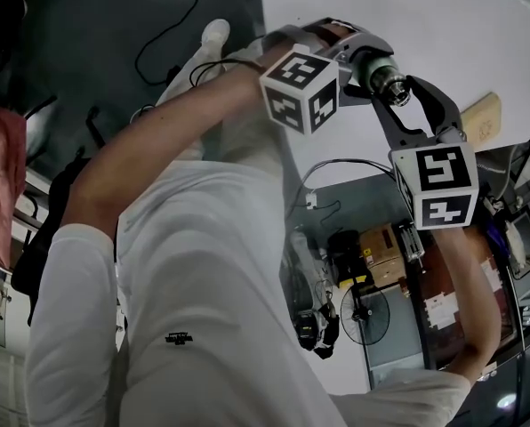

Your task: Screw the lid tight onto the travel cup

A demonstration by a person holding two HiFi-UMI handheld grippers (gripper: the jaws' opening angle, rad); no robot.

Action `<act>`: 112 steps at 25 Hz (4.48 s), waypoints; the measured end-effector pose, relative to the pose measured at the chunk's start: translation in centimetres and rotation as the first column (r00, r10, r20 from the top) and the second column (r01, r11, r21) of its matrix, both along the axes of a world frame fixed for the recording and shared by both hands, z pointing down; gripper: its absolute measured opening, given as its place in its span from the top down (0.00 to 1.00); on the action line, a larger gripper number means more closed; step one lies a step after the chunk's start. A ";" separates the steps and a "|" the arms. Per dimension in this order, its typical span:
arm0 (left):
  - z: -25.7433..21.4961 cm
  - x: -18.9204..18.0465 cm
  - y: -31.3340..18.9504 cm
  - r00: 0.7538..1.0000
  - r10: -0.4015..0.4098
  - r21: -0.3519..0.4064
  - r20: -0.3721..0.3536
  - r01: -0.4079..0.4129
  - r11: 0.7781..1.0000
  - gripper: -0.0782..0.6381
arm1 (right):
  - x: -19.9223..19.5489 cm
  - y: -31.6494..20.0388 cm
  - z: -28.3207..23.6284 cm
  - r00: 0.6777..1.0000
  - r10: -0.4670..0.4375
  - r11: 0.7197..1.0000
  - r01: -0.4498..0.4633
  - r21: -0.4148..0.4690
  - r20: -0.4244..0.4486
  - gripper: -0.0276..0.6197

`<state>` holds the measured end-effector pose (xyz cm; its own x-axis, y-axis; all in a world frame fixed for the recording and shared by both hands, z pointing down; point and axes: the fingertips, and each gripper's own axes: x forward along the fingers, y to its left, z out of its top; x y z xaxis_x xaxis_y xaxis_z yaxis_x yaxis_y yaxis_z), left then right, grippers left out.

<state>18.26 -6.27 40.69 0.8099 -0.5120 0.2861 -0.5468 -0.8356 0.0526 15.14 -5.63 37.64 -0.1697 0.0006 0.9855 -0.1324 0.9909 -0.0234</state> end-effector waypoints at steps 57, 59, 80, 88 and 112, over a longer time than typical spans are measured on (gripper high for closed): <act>0.1 -0.1 0.1 1.000 0.012 -0.001 -0.008 -0.012 1.000 0.42 | -0.4 0.3 -0.1 0.976 -0.213 0.976 0.214 0.027 -0.044 0.50; 0.1 -0.1 0.1 1.000 0.012 -0.001 -0.008 -0.012 1.000 0.42 | -0.9 0.4 -1.0 0.952 -0.305 0.951 0.306 0.047 -0.033 0.50; -0.4 0.0 0.1 1.000 0.021 -0.001 -0.012 -0.021 1.000 0.42 | 0.8 2.4 0.0 0.216 -0.975 0.215 0.976 0.032 -0.049 0.58; -0.3 0.0 0.5 1.000 0.016 0.000 -0.018 -0.016 1.000 0.42 | -0.2 2.3 0.0 0.600 -0.800 0.600 0.800 0.028 -0.003 0.60; 0.1 0.0 0.0 1.000 -0.015 -0.008 -0.008 0.015 1.000 0.42 | -2.2 1.0 -2.1 0.937 -0.348 0.936 0.347 0.063 0.012 0.51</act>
